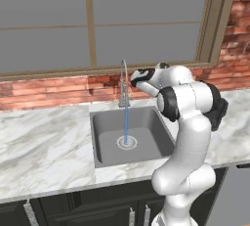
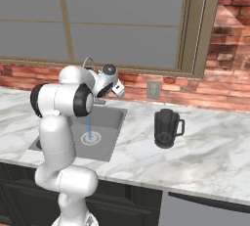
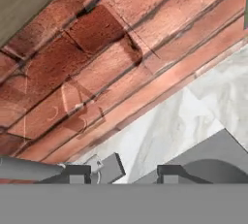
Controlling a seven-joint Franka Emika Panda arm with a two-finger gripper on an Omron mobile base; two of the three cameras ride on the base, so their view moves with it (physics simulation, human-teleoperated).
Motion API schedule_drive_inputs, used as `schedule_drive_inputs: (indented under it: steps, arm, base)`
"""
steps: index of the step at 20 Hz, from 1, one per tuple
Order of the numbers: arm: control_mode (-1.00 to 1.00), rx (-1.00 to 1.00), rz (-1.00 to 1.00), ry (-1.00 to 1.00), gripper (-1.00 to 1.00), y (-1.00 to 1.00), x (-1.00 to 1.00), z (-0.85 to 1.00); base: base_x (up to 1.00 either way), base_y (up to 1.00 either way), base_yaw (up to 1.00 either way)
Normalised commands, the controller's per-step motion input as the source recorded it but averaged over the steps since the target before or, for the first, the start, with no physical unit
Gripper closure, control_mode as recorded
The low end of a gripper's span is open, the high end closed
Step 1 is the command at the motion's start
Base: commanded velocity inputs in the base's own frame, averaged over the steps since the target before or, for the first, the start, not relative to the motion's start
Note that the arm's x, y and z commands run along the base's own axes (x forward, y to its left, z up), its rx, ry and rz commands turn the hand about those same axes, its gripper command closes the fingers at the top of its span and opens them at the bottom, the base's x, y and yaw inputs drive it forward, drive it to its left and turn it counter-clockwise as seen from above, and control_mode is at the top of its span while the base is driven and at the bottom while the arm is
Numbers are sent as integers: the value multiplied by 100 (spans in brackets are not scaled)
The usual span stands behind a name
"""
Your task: Turn on the sink faucet and place the jug under the water for a few seconds to fill it up.
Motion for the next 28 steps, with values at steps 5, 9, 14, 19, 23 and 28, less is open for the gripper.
schedule_drive_inputs:
  steps: [5, 9, 14, 19, 23, 28]
  arm:
    - [-100, 0, -5, -9, -100, -16, -88, 100]
    - [-100, 0, 0, 0, -100, -24, -100, 91]
    - [-100, 0, 4, 0, -100, -29, -100, 48]
    - [-100, -4, 11, 3, -100, -32, -100, 13]
    - [-100, -15, 17, 14, -100, -33, -100, 0]
    - [-100, -11, 23, 15, -100, -32, -96, 0]
  base:
    - [0, 0, 0]
    - [0, 0, 0]
    - [0, 0, 0]
    - [0, 0, 0]
    - [0, 0, 0]
    - [0, 0, 0]
